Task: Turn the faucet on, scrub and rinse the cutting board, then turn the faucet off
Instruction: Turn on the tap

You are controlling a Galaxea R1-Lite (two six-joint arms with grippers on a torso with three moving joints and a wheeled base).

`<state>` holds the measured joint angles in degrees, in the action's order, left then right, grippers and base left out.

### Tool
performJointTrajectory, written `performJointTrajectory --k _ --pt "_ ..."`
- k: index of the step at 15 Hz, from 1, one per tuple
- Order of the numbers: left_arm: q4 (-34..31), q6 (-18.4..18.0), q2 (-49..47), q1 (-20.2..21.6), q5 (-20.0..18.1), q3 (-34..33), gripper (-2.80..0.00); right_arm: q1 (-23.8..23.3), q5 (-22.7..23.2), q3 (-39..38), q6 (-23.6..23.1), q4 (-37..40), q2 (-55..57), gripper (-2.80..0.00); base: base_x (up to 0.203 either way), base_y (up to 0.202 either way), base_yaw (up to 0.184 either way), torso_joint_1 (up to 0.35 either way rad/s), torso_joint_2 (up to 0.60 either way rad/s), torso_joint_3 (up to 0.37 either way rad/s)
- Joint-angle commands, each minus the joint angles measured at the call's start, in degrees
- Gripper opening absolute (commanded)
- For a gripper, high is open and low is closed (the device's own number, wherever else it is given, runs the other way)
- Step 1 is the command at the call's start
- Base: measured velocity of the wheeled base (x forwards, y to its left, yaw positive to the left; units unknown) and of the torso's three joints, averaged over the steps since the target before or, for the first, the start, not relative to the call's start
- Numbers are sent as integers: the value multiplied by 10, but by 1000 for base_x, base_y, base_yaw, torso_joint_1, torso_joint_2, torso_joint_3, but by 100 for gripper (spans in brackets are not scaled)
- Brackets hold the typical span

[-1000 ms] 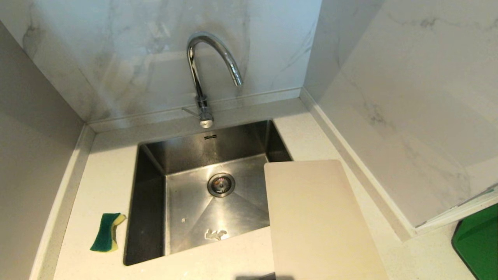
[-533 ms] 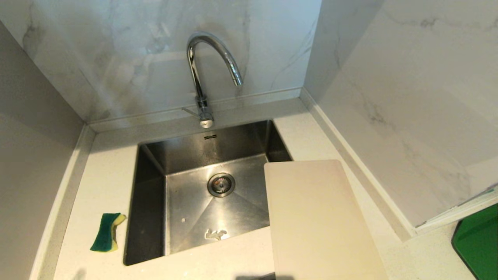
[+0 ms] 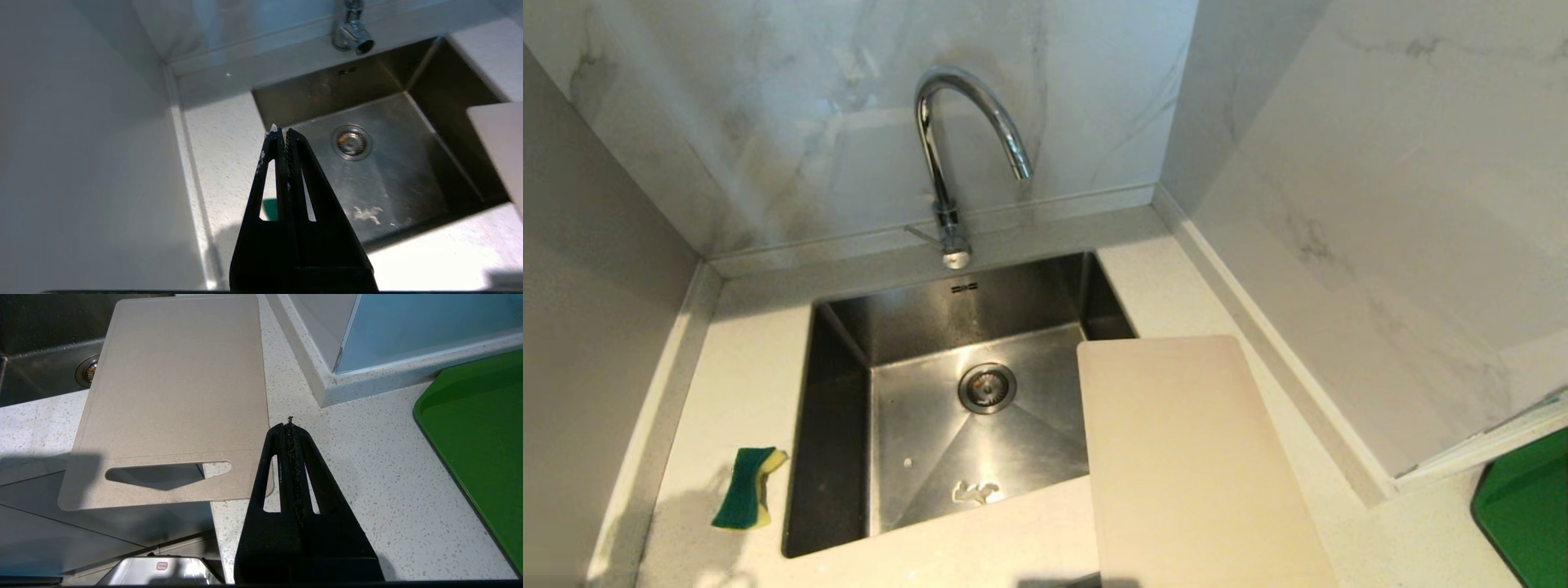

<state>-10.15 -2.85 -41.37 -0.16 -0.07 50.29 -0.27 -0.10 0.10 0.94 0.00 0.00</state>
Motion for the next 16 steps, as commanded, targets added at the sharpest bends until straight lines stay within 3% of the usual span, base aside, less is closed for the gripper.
performJointTrajectory --k 1,5,10,16 --pt "-5 -13 -72 0 19 49 -280 0 0 0 0 0 1 -280 0 0 0 0 0 0" --pt "-5 -33 -146 -29 60 116 -280 0 0 0 0 0 1 -280 0 0 0 0 0 0" --pt "-5 -42 -243 -153 160 182 -280 0 0 0 0 0 1 -280 0 0 0 0 0 0" --pt "24 -40 -392 -203 186 268 -280 0 0 0 0 0 0 -280 0 0 0 0 0 0"
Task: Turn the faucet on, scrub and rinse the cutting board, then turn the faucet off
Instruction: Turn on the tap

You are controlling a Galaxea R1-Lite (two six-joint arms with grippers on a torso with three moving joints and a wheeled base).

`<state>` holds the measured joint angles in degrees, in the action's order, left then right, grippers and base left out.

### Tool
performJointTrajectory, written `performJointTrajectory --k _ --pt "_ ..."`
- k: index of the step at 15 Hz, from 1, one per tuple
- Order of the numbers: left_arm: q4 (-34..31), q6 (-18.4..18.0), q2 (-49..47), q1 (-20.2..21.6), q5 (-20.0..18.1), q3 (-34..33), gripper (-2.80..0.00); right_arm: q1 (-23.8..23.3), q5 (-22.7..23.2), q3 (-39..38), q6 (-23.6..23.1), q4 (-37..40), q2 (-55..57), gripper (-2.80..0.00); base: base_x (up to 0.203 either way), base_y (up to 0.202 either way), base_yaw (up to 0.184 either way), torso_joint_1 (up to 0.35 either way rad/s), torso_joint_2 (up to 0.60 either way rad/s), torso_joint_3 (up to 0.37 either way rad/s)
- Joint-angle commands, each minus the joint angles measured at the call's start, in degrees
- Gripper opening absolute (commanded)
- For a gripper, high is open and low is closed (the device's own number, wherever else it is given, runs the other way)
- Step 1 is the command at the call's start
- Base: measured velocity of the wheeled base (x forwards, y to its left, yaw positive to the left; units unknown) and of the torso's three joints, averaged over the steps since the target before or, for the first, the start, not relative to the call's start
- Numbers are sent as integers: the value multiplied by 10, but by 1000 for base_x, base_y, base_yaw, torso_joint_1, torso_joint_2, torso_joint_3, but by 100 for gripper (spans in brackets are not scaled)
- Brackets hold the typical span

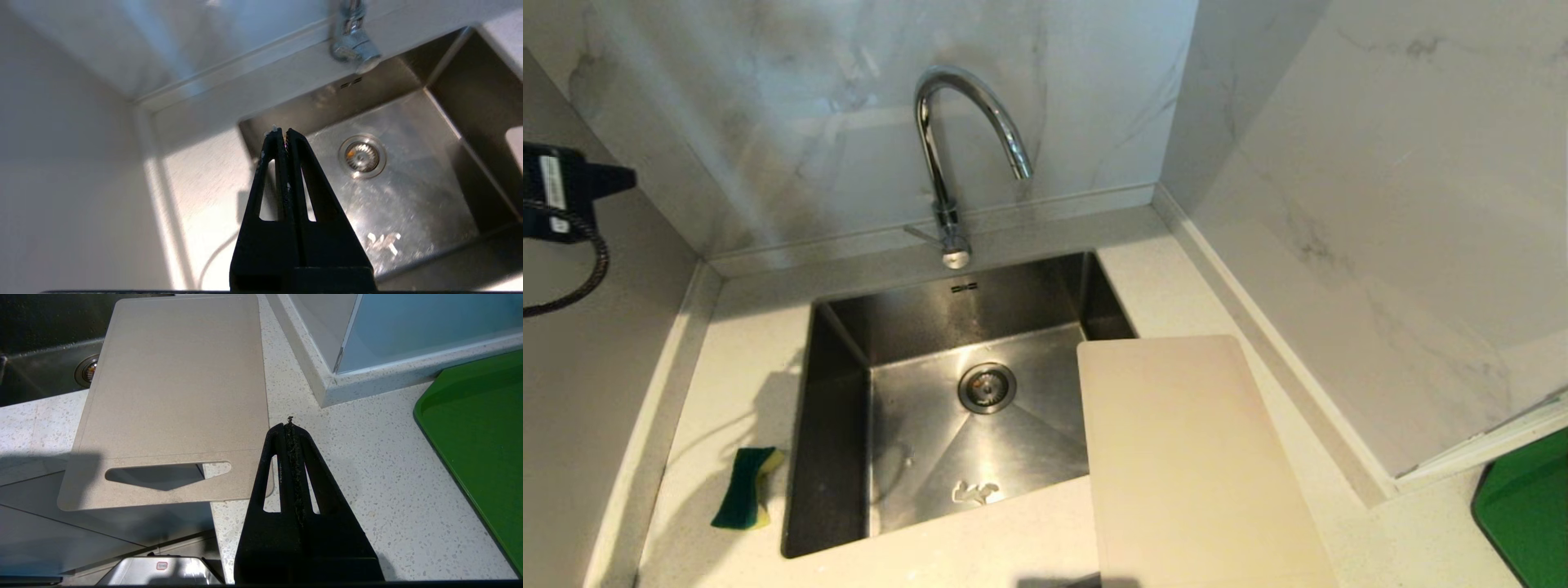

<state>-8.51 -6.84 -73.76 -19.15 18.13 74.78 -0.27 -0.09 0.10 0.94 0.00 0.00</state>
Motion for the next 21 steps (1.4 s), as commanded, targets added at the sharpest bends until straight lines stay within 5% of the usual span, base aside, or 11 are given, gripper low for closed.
performJointTrajectory --k 1,10,21 --pt "17 0 -96 -21 7 45 -280 0 0 0 0 0 0 -280 0 0 0 0 0 0" --pt "121 4 -287 -34 9 145 -280 0 1 -1 -3 -2 0 -280 0 0 0 0 0 0" --pt "129 31 -409 -33 5 290 -280 0 1 -1 -3 -2 0 -280 0 0 0 0 0 0"
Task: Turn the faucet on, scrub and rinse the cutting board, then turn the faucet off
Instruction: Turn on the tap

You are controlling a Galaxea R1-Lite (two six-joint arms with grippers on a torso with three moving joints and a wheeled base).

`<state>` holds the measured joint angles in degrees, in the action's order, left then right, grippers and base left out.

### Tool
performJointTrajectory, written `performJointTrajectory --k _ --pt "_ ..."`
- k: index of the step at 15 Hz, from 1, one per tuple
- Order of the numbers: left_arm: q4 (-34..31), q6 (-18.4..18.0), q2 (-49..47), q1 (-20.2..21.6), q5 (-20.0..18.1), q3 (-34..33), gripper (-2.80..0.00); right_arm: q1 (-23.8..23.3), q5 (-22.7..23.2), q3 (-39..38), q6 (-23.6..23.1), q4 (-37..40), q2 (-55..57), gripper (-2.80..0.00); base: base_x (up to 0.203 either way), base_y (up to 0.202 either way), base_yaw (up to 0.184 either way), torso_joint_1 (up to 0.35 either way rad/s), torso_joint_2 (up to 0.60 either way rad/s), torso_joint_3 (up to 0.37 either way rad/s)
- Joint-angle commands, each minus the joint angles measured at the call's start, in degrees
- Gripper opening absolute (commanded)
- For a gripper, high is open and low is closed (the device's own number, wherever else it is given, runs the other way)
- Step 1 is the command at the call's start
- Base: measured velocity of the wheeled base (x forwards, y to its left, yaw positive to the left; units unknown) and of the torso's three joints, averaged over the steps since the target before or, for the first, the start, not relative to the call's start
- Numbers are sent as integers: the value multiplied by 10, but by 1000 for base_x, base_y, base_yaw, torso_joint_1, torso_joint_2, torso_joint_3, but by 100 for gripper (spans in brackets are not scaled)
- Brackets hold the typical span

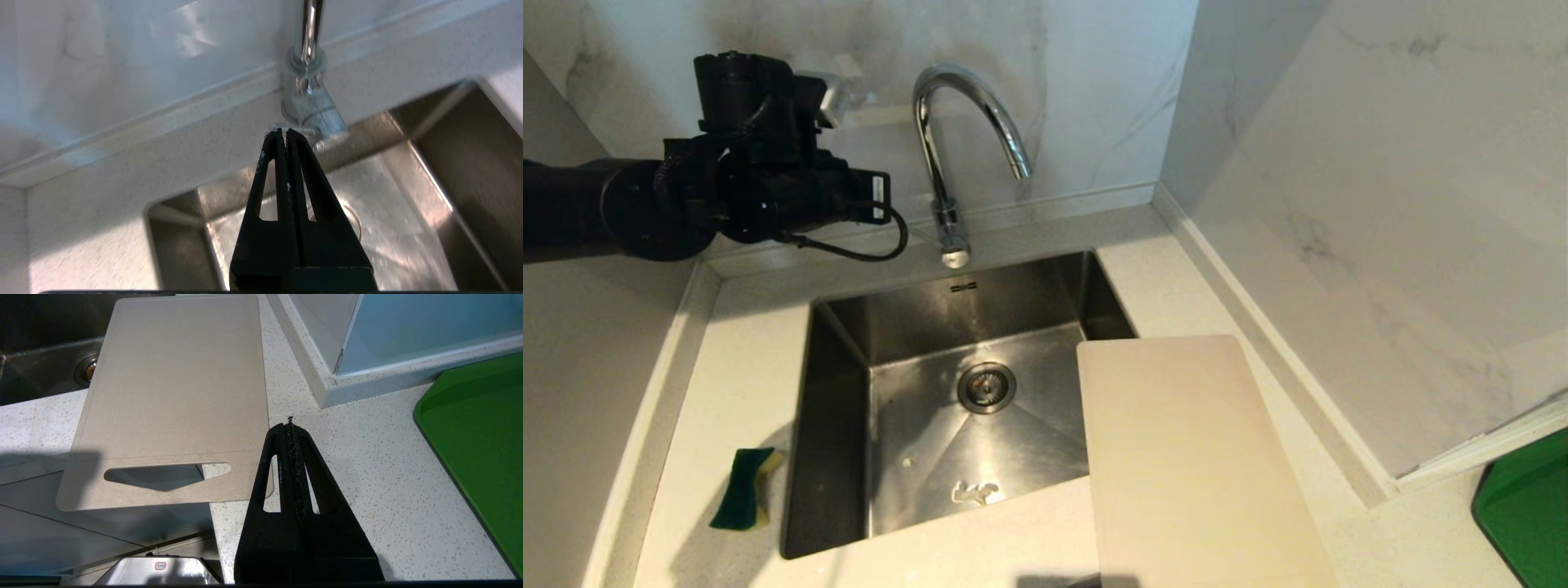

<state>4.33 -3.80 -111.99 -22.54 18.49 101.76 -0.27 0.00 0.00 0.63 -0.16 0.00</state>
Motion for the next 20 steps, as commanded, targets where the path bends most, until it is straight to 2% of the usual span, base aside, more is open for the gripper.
performJointTrajectory --k 1,4,8,14,20 --pt "0 1 -41 2 3 36 -280 0 0 0 0 0 0 -280 0 0 0 0 0 0" --pt "-15 5 -86 14 6 84 -280 0 0 0 0 0 0 -280 0 0 0 0 0 0" --pt "-53 7 -92 24 6 102 -280 0 0 0 0 0 0 -280 0 0 0 0 0 0" --pt "-45 8 -104 23 8 102 -280 0 0 0 0 0 0 -280 0 0 0 0 0 0" --pt "6 1 -108 13 -15 108 -280 0 0 0 0 0 0 -280 0 0 0 0 0 0"
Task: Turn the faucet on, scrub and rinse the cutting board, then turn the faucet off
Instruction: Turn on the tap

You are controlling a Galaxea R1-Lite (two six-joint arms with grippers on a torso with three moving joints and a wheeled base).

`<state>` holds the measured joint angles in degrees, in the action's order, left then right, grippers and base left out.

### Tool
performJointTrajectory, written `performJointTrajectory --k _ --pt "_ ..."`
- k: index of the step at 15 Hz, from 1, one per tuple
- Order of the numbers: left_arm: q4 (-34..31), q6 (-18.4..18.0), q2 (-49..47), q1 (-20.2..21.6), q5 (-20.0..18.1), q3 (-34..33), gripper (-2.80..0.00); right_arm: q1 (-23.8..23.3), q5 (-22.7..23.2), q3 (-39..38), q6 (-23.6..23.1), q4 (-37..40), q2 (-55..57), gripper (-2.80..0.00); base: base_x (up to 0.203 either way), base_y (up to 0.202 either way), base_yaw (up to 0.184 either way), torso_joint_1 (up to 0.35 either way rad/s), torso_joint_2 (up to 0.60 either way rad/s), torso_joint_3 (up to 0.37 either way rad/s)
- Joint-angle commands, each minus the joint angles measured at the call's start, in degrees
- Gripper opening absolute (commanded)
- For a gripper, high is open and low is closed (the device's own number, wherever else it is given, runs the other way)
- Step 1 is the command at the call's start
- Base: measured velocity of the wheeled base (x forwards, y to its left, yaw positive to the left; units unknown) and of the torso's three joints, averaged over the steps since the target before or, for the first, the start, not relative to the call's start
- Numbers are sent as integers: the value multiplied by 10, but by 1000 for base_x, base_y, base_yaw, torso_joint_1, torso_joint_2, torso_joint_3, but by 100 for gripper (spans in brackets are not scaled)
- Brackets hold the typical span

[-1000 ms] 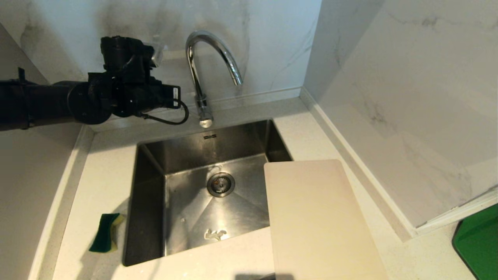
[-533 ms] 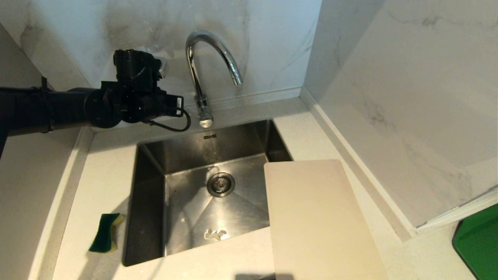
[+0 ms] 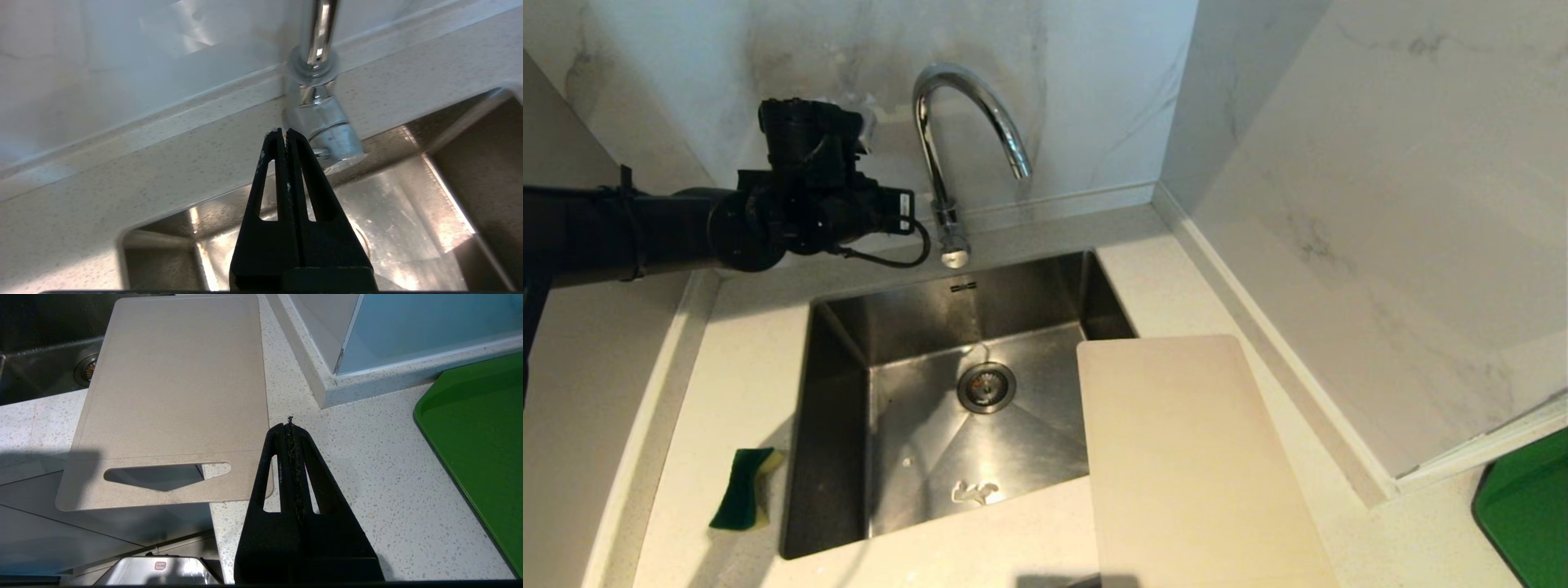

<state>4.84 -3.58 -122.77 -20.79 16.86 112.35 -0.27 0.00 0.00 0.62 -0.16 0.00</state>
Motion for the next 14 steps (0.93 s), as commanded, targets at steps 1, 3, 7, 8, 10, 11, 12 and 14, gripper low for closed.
performJointTrajectory --k 1,3,7,8,10,11,12,14 --pt "1 0 1 -8 5 2 -280 0 0 0 0 0 0 -280 0 0 0 0 0 0" --pt "1 2 2 -14 18 2 -280 0 0 0 0 0 0 -280 0 0 0 0 0 0" --pt "2 9 -2 -36 41 2 -280 0 0 0 0 0 0 -280 0 0 0 0 0 0" --pt "2 16 -5 -40 57 2 -280 0 0 0 0 0 0 -280 0 0 0 0 0 0" --pt "10 25 -12 -50 91 4 -280 0 0 0 0 0 0 -280 0 0 0 0 0 0" --pt "20 36 -13 -53 98 4 -280 0 0 0 0 0 0 -280 0 0 0 0 0 0" --pt "32 55 -16 -54 105 4 -280 0 0 0 0 0 0 -280 0 0 0 0 0 0" --pt "86 124 -28 -58 111 3 -280 0 0 0 0 0 0 -280 0 0 0 0 0 0"
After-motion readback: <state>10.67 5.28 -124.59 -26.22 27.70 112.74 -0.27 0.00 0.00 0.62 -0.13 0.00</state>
